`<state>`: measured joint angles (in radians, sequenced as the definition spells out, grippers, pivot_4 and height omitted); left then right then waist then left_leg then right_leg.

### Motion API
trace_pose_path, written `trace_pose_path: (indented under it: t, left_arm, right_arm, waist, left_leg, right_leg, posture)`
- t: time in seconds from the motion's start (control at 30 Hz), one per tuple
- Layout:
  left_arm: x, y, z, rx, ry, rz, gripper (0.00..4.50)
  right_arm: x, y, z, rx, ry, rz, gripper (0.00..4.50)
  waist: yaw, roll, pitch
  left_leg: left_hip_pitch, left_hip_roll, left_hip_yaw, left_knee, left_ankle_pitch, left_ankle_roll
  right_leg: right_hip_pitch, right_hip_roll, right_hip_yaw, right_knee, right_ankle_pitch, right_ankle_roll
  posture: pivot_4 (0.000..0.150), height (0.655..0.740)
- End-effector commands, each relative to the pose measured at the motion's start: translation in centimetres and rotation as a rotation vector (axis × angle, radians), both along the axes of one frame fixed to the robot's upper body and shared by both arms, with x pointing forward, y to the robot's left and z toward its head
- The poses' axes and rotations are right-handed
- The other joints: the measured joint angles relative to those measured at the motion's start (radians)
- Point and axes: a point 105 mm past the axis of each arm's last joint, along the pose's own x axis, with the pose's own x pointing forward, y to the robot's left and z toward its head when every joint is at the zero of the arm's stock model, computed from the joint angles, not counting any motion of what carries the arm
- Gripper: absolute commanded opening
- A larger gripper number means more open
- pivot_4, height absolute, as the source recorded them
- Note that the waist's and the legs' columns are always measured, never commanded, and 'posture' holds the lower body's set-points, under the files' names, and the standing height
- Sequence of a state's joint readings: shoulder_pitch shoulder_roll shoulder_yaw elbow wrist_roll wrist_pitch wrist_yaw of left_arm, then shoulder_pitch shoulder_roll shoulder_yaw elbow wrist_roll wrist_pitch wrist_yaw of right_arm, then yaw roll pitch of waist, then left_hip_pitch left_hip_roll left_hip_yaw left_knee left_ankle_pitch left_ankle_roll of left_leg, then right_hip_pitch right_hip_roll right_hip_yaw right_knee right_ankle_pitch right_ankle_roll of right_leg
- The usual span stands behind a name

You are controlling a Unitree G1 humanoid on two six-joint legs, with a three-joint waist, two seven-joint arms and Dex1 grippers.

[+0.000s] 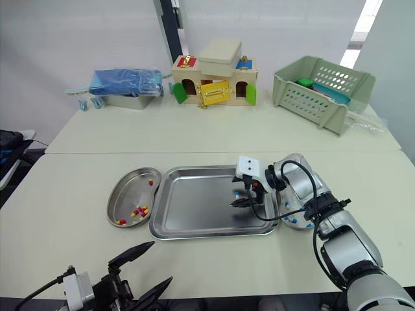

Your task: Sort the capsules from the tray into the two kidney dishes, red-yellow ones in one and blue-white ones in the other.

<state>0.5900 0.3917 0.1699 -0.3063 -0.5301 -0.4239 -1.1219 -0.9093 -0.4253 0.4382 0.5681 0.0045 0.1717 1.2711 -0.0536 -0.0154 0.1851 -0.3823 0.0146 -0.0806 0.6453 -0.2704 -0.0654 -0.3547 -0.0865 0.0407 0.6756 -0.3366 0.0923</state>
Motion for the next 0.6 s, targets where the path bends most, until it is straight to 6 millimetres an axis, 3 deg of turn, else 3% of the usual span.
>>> trace_pose_path:
  t: [0.03, 0.13, 0.2, 0.43, 0.6]
  left_arm:
    - [-0.2, -0.3, 0.8, 0.003, -0.037, -0.004, 4.50]
    - [-0.4, -0.3, 0.7, 0.005, -0.027, 0.001, 4.50]
    - [-0.4, -0.2, 0.8, 0.005, -0.026, 0.003, 4.50]
    - [-0.1, -0.2, 1.1, 0.009, -0.027, 0.000, 4.50]
    - [0.1, -0.4, 1.2, 0.008, -0.029, -0.005, 4.50]
  right_arm:
    - [0.3, 0.4, 0.7, 0.002, -0.036, 0.027, 4.46]
    - [0.4, 0.3, 0.0, -0.016, -0.031, 0.021, 4.46]
    - [0.5, 0.2, -0.1, -0.019, -0.028, 0.017, 4.09]
    - [0.6, -0.6, -1.1, -0.071, -0.033, 0.006, 1.90]
    - [0.6, -0.7, -1.2, -0.071, -0.037, -0.002, 1.74]
  waist:
    - [-0.001, 0.000, 0.000]
    - [-0.001, 0.000, 0.000]
    - [-0.002, 0.000, 0.000]
    - [-0.002, 0.000, 0.000]
    - [-0.002, 0.000, 0.000]
  left_leg:
    - [0.000, 0.000, 0.000, 0.000, 0.000, 0.000]
    - [0.000, 0.000, 0.000, 0.000, 0.000, 0.000]
    - [0.000, 0.000, 0.000, 0.000, 0.000, 0.000]
    - [0.000, 0.000, 0.000, 0.000, 0.000, 0.000]
    - [0.000, 0.000, 0.000, 0.000, 0.000, 0.000]
  right_leg:
    - [0.000, 0.000, 0.000, 0.000, 0.000, 0.000]
    - [0.000, 0.000, 0.000, 0.000, 0.000, 0.000]
    - [0.000, 0.000, 0.000, 0.000, 0.000, 0.000]
    - [0.000, 0.000, 0.000, 0.000, 0.000, 0.000]
    - [0.000, 0.000, 0.000, 0.000, 0.000, 0.000]
  posture:
    - [0.150, 0.7400]
    - [0.150, 0.7400]
    - [0.150, 0.7400]
    - [0.150, 0.7400]
    - [0.150, 0.7400]
